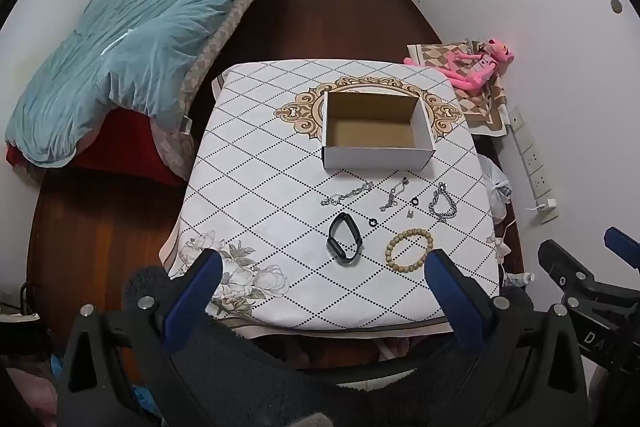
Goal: Organize jewelry
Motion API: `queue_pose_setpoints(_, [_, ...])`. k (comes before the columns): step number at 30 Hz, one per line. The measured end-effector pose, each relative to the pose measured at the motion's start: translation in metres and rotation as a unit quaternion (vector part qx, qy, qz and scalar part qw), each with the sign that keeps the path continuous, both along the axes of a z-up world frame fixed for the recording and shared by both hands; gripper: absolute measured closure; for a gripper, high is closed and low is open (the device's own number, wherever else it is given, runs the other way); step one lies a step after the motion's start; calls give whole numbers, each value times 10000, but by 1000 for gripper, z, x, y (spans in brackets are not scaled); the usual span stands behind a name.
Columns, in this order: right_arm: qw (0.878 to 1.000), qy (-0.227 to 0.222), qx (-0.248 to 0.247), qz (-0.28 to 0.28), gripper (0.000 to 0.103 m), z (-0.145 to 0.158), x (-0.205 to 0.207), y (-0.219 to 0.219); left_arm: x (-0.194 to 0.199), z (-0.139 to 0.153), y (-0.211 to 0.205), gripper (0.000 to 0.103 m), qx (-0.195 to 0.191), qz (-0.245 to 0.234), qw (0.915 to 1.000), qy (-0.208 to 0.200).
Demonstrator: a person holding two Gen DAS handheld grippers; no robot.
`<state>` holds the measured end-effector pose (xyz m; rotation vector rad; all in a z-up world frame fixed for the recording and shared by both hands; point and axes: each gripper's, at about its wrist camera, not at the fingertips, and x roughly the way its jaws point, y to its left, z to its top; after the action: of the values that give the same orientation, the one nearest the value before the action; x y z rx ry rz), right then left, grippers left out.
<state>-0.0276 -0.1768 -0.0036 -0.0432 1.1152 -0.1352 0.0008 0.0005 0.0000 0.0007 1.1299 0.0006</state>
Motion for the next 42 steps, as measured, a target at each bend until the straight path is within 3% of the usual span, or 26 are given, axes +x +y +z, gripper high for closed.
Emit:
queue_pose_setpoints(6, [10000,-11,-20,-1,0,2,1,2,13,-1,0,0,48,21,10000,61])
queue_pose_setpoints(10, [10000,-5,29,-14,0,-1,0,0,-2,1,1,0,51,25,10000,-30])
queue_pose_setpoints(42, [10000,-73,38,-10,0,2,0,-2,-3,2,2,0,112,36,9999,-65])
